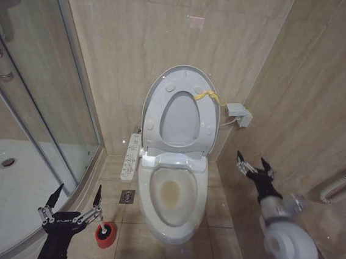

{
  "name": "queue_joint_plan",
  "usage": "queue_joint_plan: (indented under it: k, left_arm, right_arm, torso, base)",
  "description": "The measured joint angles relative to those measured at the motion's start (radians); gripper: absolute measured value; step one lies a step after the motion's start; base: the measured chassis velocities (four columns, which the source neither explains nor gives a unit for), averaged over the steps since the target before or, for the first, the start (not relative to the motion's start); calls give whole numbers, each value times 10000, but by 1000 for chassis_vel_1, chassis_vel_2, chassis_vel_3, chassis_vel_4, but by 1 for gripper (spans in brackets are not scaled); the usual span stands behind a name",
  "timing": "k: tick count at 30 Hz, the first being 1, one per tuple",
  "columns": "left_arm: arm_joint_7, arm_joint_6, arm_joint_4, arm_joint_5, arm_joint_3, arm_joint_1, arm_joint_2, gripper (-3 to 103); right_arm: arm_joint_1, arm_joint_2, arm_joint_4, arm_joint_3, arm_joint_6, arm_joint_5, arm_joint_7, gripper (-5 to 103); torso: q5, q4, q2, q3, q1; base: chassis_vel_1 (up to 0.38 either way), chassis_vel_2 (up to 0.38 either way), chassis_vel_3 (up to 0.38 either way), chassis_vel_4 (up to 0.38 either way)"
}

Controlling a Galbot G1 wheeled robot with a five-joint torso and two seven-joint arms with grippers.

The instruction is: Open the toilet lid, clean the toilet bowl with a toilet brush, close the toilet lid, and flush.

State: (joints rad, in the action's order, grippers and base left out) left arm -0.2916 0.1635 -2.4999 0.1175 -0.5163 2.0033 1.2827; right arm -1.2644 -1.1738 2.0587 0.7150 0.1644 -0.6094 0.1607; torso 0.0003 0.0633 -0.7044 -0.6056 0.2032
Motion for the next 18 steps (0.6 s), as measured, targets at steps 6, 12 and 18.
queue_joint_plan:
  k: [6,12,18]
  left_arm:
    - [1,0,0,0,1,0,0,100]
    - [0,0,0,0,1,0,0,100]
    - [0,0,0,0,1,0,0,100]
  right_arm:
    - [896,237,-787,-308,-211,187,12,100]
    - [1943,468,-1612,-669,-454,400,35,100]
    - [2023,476,-1697,-717,-470,415,45,100]
  torso:
    - [-2,14,-1,1,-3]
    - [-4,5,0,1,-1]
    - [-3,15,-1,2,-3]
  base:
    - [0,0,0,0]
    - [0,0,0,0]
    - [0,0,0,0]
